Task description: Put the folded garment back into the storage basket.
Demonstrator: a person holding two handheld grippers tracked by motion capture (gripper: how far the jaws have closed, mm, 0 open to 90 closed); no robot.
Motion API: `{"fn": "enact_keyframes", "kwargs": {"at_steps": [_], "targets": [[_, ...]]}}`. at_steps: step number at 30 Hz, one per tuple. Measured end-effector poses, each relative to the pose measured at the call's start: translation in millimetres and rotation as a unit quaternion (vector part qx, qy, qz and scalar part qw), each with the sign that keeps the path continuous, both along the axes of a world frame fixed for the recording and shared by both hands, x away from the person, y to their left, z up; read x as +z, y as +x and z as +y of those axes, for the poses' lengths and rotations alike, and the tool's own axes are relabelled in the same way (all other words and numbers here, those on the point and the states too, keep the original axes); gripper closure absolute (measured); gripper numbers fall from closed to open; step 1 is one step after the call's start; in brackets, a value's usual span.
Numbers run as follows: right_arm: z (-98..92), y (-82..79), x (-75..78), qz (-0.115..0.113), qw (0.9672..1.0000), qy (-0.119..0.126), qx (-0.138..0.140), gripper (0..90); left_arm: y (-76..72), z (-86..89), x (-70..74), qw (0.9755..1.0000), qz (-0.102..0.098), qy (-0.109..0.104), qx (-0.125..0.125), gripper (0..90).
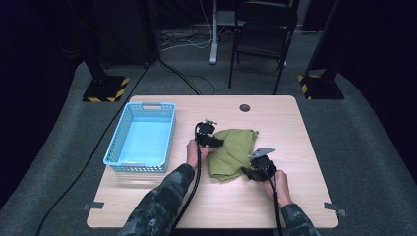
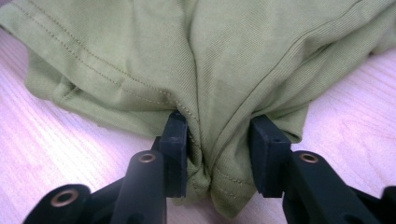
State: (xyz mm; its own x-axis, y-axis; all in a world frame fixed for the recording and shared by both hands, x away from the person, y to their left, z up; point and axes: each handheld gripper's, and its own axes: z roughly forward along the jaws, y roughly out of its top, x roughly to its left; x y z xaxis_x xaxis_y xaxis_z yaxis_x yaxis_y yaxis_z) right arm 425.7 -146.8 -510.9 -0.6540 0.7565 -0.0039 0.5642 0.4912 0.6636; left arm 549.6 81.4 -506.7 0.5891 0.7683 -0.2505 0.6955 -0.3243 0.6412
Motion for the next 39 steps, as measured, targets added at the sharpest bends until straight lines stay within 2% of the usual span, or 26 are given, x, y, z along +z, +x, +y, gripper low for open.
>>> {"fn": "enact_keyframes", "kwargs": {"at_steps": [5,10,23,39], "targets": [[1.6,-1.2,-0.3,-0.008,1.0,0.002,-0.005,67.1,-3.0,-2.0,2.0,0.9999,-0.008,0.009,0.006,71.7],[2.0,-1.9,1.6,-0.014,0.9999,0.002,-0.01,69.6,-3.3,0.0,4.0,0.9999,-0.006,0.008,0.009,72.6],[3.9,-4.3,9.8,-0.026,0.9995,0.013,-0.013,71.1,-4.4,5.2,13.3,0.9999,-0.011,0.004,0.01,72.7],[7.5,-8.5,21.1,-0.04,0.9986,0.029,-0.018,71.7,-5.7,11.1,31.6,0.9997,-0.021,0.002,0.006,72.7]]}}
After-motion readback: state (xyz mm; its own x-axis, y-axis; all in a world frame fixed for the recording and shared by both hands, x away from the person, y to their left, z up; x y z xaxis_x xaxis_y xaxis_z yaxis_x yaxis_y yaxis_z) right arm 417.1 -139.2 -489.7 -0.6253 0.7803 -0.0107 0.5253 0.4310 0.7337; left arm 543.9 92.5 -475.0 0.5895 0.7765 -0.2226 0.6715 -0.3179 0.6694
